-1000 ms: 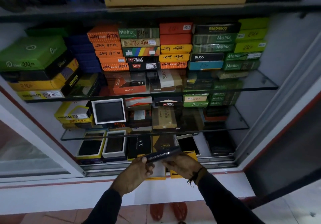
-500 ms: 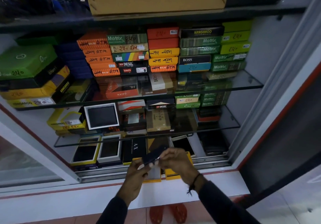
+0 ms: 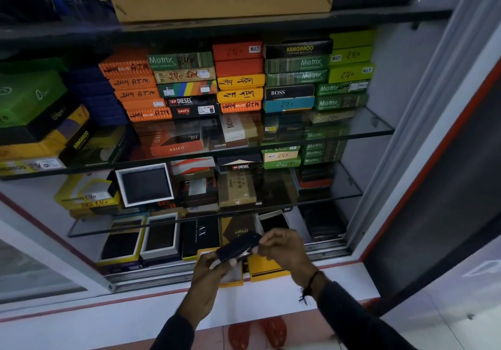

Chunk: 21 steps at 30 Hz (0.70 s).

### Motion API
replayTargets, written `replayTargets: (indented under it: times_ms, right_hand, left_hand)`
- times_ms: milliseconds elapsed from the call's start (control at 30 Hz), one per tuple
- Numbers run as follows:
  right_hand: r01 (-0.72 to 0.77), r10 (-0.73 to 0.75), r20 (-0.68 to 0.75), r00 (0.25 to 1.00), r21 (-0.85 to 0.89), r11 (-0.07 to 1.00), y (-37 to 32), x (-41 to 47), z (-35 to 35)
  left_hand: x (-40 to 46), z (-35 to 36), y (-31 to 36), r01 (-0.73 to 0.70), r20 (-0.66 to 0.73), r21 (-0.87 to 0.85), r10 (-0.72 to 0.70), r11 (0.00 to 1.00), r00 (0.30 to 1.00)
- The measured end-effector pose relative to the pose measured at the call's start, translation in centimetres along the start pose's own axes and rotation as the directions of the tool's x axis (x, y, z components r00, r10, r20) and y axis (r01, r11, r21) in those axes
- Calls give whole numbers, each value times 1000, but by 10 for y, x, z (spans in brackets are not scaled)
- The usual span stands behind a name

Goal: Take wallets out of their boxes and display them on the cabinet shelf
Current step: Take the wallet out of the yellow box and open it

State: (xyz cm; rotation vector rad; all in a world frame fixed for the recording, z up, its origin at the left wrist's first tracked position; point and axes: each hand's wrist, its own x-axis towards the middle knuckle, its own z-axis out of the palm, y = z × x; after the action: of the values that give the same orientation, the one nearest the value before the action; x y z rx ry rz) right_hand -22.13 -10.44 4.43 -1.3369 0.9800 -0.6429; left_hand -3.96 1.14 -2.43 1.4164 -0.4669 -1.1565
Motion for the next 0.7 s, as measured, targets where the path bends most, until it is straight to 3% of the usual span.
replayTargets:
  times_ms: [200,367,500,600,700]
  right_hand:
    - [-149,145,39,989,98,984,-8,25,-51]
    - [-314,288,126,949,318,895,15,33,-36]
    - [-403,324,268,907,333,852,29,22,-6]
    - [-466,421,201,885,356,810,39,18,5]
    - [-477,414,237,879,425,769,43,27,5]
  left_hand:
    - [-2,-11,13,12,155,-69,-1,998,988]
    - [-4,1,24,55,348,-113,-13,992,938]
    - [-11,9,27,79,473,-91,-27,993,880]
    - [-11,5,32,89,468,-61,-50,994,882]
    - [-12,-7,40,70,415,-18,-56,997,908]
